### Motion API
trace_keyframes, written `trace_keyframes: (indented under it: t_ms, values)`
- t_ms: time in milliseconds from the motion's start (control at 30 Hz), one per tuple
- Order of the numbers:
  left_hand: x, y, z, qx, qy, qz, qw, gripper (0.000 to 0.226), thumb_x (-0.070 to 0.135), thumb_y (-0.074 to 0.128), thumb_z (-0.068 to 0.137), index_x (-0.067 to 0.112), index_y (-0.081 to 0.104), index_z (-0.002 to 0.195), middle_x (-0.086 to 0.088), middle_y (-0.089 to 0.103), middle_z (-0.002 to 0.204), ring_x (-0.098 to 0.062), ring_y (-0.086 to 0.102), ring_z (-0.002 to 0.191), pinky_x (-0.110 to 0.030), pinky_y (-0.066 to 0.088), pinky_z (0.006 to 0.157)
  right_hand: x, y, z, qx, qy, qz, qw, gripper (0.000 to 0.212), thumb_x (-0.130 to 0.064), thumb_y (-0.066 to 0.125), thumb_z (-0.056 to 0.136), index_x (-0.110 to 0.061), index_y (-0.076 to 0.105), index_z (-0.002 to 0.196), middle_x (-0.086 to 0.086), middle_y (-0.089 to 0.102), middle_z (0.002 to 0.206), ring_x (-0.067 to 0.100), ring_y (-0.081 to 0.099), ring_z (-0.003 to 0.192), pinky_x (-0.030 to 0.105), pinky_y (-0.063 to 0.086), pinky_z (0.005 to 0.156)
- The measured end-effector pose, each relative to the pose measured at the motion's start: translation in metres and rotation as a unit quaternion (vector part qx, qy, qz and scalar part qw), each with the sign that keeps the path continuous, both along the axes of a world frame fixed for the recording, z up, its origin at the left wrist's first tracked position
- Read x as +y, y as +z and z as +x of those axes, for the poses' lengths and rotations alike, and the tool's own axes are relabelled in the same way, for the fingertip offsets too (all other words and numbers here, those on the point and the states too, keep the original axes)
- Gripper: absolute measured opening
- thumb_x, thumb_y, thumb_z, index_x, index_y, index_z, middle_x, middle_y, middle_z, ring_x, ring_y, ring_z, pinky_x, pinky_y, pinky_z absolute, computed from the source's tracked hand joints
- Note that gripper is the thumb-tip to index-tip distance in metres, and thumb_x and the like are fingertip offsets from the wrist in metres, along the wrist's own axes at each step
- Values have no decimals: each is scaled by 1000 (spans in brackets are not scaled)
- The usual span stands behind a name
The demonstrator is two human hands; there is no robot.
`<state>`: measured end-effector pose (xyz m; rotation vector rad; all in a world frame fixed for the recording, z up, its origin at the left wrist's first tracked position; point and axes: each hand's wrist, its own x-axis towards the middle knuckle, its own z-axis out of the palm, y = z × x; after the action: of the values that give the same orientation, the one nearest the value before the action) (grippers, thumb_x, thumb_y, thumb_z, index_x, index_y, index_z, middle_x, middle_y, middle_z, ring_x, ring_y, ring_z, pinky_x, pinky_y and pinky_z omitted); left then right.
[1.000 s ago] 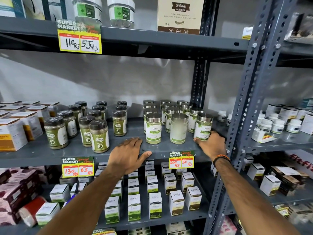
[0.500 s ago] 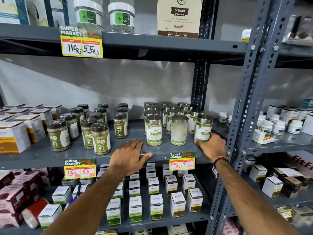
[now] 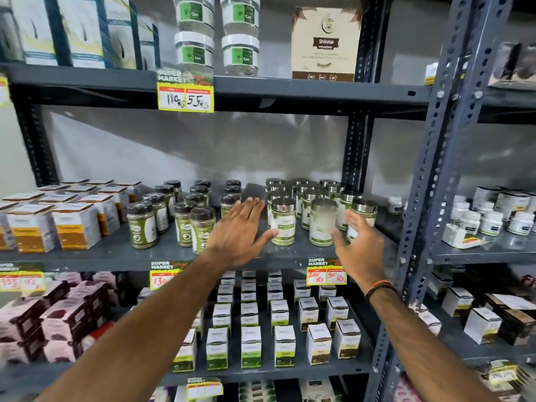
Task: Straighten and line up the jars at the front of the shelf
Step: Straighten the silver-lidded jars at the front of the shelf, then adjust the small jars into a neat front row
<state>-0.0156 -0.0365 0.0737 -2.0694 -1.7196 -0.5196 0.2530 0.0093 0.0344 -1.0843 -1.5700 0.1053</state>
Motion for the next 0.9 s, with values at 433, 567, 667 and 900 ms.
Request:
trace_keyframes:
  t_ms: [433,567,667,900]
  values:
    - [-86,49,-175,-24,105,75,991,83,65,35,98,5,34,154,-21,40,159,-37,37,146,-49,27,123,-26,42,-190,-102,197,6,975,72,-49,73,88,-25,46,150,0,58,145,15,55,132,37,46,109]
    - [-100,23,-224,-40,141,65,987,82,64,38,97,6,34,154,-22,45,155,-40,45,140,-51,38,114,-23,20,-224,-107,199,-51,973,95,-54,80,80,-30,30,158,5,46,156,24,45,140,44,41,114]
    - [-98,-4,-249,-51,171,26,984,88,69,32,96,10,23,160,-18,36,162,-36,39,146,-50,38,115,-22,1,-240,-94,194,-81,973,107,-52,86,74,-32,24,159,3,42,159,23,44,141,42,40,114]
    - [-76,-55,-269,-70,156,-57,984,89,74,29,97,9,23,159,-15,31,165,-33,34,149,-51,38,115,-19,-18,-255,-75,131,-127,980,90,-47,89,71,-19,44,143,-5,68,117,5,58,89,16,47,77]
